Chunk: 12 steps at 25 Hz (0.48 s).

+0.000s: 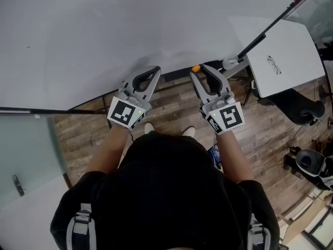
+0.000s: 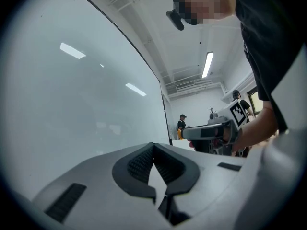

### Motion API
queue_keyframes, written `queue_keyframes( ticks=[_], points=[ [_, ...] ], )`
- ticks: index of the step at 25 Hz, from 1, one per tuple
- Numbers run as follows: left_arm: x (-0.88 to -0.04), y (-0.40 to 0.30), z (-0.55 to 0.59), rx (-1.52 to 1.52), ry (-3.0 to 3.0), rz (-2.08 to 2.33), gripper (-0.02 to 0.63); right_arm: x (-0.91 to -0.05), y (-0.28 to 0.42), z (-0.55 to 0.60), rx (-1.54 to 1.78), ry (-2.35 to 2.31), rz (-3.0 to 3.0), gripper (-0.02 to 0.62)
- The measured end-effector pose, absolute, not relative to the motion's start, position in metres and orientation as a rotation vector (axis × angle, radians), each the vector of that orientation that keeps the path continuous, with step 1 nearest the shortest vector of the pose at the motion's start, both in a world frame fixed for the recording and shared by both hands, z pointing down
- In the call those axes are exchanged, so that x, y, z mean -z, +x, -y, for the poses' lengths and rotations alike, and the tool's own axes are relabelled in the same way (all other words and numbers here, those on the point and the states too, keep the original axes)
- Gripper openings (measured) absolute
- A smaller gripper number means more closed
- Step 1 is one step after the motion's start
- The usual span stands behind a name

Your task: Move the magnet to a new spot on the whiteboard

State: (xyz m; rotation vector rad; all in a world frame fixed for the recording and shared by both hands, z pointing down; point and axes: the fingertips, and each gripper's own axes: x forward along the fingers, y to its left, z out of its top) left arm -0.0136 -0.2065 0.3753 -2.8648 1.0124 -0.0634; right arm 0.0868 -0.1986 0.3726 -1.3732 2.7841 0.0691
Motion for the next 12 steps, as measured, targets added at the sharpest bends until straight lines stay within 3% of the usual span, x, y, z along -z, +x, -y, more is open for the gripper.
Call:
queue_keyframes(
  ticks=[12],
  points=[
    [-0.373, 0.080, 0.201, 0.069, -2.869, -0.975, 0.002, -0.375, 0.178, 0.189, -0.101, -1.450, -2.738, 0.118]
  ],
)
